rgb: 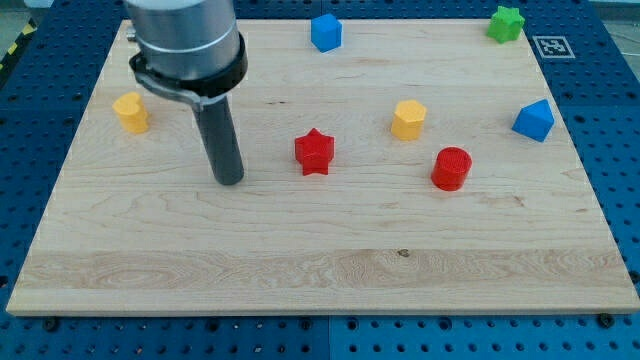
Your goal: Move red star left diagonally towards red circle
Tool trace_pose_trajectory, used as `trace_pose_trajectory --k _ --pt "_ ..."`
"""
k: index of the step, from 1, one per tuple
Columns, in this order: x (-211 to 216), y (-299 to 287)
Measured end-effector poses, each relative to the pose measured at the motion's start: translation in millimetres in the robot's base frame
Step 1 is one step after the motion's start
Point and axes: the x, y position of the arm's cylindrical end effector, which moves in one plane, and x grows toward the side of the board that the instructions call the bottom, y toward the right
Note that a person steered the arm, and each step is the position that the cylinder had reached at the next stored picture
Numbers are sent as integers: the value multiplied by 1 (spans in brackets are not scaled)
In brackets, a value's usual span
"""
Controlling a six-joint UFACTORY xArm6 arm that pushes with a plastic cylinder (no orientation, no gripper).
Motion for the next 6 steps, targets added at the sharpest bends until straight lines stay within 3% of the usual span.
trace_pose_trajectory --k 2,3,6 --pt "-41 -1" --pt "-50 32" --pt "-45 105"
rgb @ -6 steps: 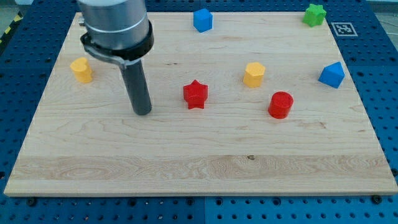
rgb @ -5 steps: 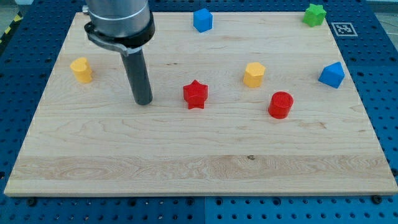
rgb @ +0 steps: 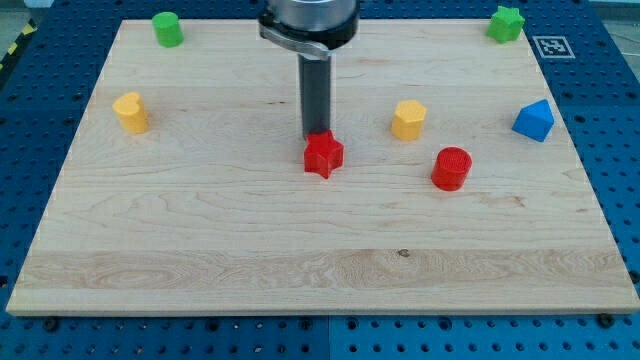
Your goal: Move red star left diagonally towards red circle
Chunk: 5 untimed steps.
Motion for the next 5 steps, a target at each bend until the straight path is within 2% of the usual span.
trace_pose_trajectory --k 5 --pt "50 -7"
